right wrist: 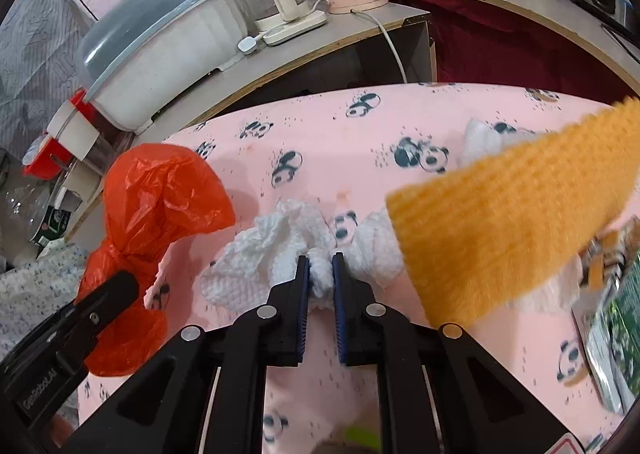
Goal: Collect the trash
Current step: 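Carry the red bag and tissue over the white bin and open both grippers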
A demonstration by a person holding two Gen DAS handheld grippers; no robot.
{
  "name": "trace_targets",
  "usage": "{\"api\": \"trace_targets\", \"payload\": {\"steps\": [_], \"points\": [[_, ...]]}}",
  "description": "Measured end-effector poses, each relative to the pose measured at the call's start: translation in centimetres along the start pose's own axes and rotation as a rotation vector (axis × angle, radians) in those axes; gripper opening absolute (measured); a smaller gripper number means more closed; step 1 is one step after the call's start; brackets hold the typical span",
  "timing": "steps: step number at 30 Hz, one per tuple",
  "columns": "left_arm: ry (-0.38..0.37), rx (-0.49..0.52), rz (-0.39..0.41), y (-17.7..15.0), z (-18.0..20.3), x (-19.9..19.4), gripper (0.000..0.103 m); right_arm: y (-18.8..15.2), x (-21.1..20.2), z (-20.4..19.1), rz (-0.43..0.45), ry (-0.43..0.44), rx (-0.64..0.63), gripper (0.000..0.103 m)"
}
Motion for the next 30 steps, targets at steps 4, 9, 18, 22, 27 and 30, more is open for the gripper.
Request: {"api": "trace_targets", "payload": {"steps": [4,9,18,22,27,30], "points": [[-0.022,0.010,-0.006,-1.3,0.8,-1.3,0.036,-2.1,-2.0,0.5,0.001,-0.003,0.016,0.010],[-0.052,0.047,-0.015,-3.5,2.8,-3.0,0.036,-4.4,-5.2,1.7,0.022,-0.014,0.045,0.010],[-0.121,0.091,0.028,-5.1,6.7,-8.0,0.036,-5.2,-15.1,2.8,0.176,-0.007,0.067,0.010],[-0.150,0.119,0.053,-5.9,8.7,-10.4,0.036,-6.2,-19.3,3.8,0.240,-0.005,0.086,0.010],[-0.184,0.174,0.072,-7.5,12.0,-13.1,0.036,-7.4,-24.1,5.7,0.310,-0.027,0.113,0.010],[-0.207,0.215,0.085,-8.6,14.3,-14.8,0.036,-8.2,-26.7,7.3,0.346,-0.044,0.140,0.010]]}}
Point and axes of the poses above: each gripper's, at about its wrist camera, not at the fingertips, and x roughly the way its jaws point, z to its right, y to its top, the point moved 3 cm from there along x, roughly the way its jaws point, and after that the axes turned 8 degrees about y, right-handed, at the moved point
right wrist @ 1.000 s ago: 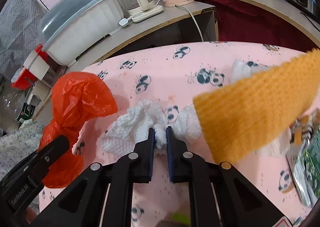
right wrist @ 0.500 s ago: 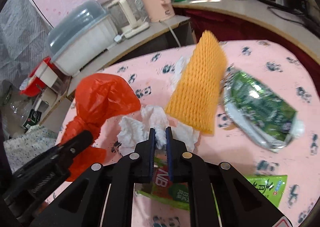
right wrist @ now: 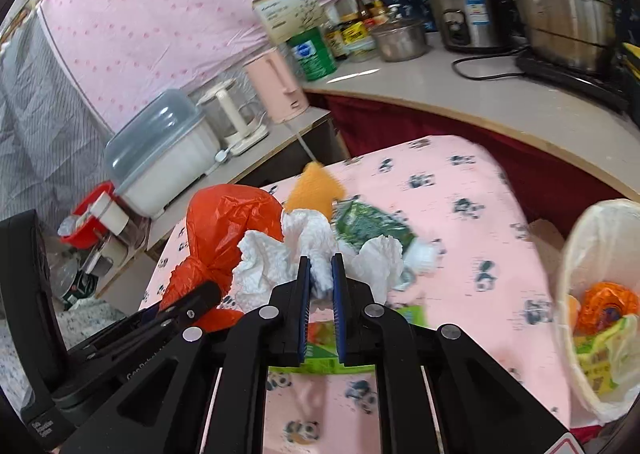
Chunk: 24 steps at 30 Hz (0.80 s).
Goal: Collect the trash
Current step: 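Carry the red bag and tissue over the white bin and open both grippers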
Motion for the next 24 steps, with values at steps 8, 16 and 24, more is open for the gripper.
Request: {"api": "trace_targets", "payload": {"steps": [8,16,24], "points": [[-0.085,0.111,0.008,-1.6,7.7,-2.3,0.036,0.1,-6.6,5.7,0.090,-0.087,0.059,0.010],[-0.155,0.224,0.001,-4.0,14.7,-3.5,0.036,-1.0,-12.4,11.8,0.153,-0.173,0.143,0.010],[-0.203,0.315,-0.004,-5.8,20.3,-4.2,0.036,-2.2,-16.1,16.2,0.185,-0.262,0.186,0.010]]}}
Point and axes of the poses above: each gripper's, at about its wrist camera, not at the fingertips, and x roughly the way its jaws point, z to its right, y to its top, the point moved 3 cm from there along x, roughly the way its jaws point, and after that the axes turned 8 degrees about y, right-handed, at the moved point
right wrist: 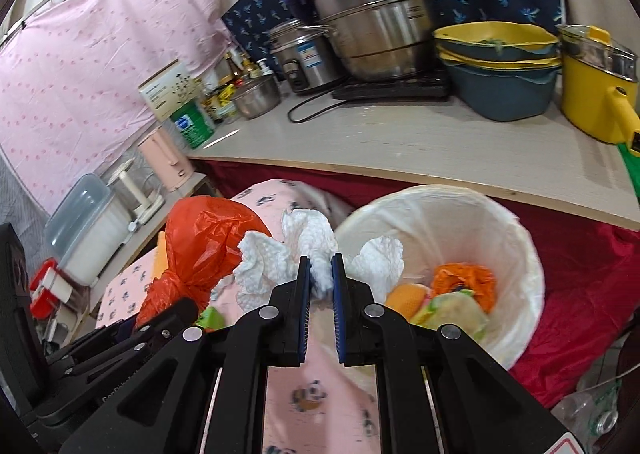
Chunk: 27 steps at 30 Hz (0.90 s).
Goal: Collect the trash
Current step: 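Carry the red bag and tissue over the white bin and open both grippers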
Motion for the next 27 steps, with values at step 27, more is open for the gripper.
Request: {"api": "trace_targets", "payload": {"steps": [27], "points": [[-0.077,0.152,-0.065,-1.1,8.9,5.0,0.057,-0.5,-1.9,9.2,0.025,-0.127,0.117,0.010]]}}
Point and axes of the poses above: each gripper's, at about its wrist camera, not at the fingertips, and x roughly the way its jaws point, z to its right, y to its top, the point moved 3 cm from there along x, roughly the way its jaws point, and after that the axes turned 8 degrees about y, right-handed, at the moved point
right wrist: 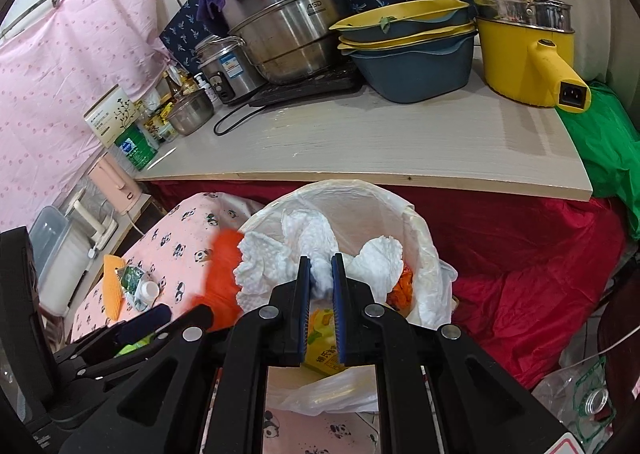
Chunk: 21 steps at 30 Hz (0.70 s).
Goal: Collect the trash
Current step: 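Carry the red bag and tissue over the white bin and open both grippers, then move both open grippers back over the remaining trash on the table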
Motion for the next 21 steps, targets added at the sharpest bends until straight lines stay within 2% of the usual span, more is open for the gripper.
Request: {"api": "trace_targets", "payload": {"steps": [3,11,21], "points": [[0.010,-0.017,0.008,0.3,-0.7,0.0,0.061,0.0,0.3,0.2,-0.005,-0.004,0.007,0.010],[0.044,-0.074,0.006,0.3,-3.3,-0.1,0.062,-0.4,2.3,-1.1,-0.041,0.013,-0.012,0.011],[0.087,-0.082,0.040,0.0,-5.2,-1.2,0.069,-0.2,3.4,-4.2,-0.046,0.045,-0.057,0.025]]}}
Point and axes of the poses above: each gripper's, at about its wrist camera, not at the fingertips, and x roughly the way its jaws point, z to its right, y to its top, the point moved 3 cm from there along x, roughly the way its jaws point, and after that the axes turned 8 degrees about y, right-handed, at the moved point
